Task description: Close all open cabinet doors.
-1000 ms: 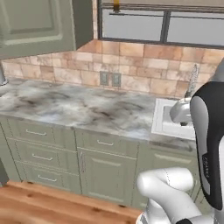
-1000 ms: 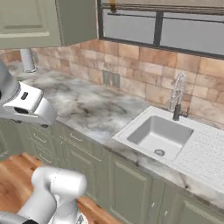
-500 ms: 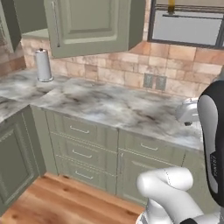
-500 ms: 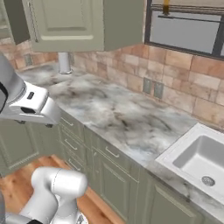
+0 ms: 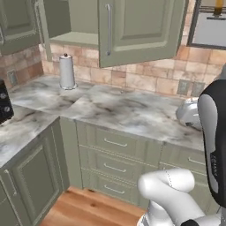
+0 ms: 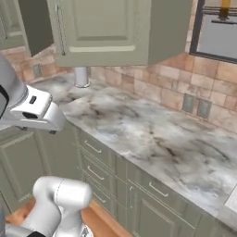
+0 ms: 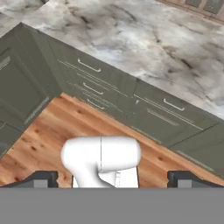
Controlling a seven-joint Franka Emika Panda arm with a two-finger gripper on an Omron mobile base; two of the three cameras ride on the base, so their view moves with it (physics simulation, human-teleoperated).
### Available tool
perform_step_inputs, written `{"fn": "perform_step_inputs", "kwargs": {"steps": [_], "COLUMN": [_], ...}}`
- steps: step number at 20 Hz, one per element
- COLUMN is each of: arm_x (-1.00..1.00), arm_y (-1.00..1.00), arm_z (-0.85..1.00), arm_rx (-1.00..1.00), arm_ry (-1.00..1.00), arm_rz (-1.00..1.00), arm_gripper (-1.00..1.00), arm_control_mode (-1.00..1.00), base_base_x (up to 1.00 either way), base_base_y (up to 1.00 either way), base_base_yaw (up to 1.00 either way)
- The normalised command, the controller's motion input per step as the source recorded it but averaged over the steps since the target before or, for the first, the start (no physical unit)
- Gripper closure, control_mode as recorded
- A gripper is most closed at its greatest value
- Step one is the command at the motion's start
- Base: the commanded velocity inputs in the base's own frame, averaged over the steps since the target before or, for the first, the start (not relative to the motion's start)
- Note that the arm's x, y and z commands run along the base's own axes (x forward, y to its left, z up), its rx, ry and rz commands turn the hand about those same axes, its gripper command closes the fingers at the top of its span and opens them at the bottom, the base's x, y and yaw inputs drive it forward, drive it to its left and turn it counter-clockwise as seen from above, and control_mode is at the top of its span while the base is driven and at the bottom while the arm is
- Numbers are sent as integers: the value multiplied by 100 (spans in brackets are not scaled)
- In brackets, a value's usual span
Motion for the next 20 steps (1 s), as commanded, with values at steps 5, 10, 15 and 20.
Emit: {"fn": "perform_step_inputs", "kwargs": {"steps": [5, 10, 15, 20], "arm_x": [0, 0, 0, 0], "arm_y": [0, 0, 0, 0], "arm_z": [0, 0, 0, 0], "arm_rx": [0, 0, 0, 0], "arm_ry": [0, 0, 0, 0], "arm_rz": [0, 0, 0, 0], "arm_gripper": [-100, -100, -100, -100], "arm_control_mode": [100, 100, 100, 100], "base_base_x": [19, 21, 14, 5], "base_base_y": [73, 68, 45, 18], "base_base_yaw": [-27, -34, -38, -39]}}
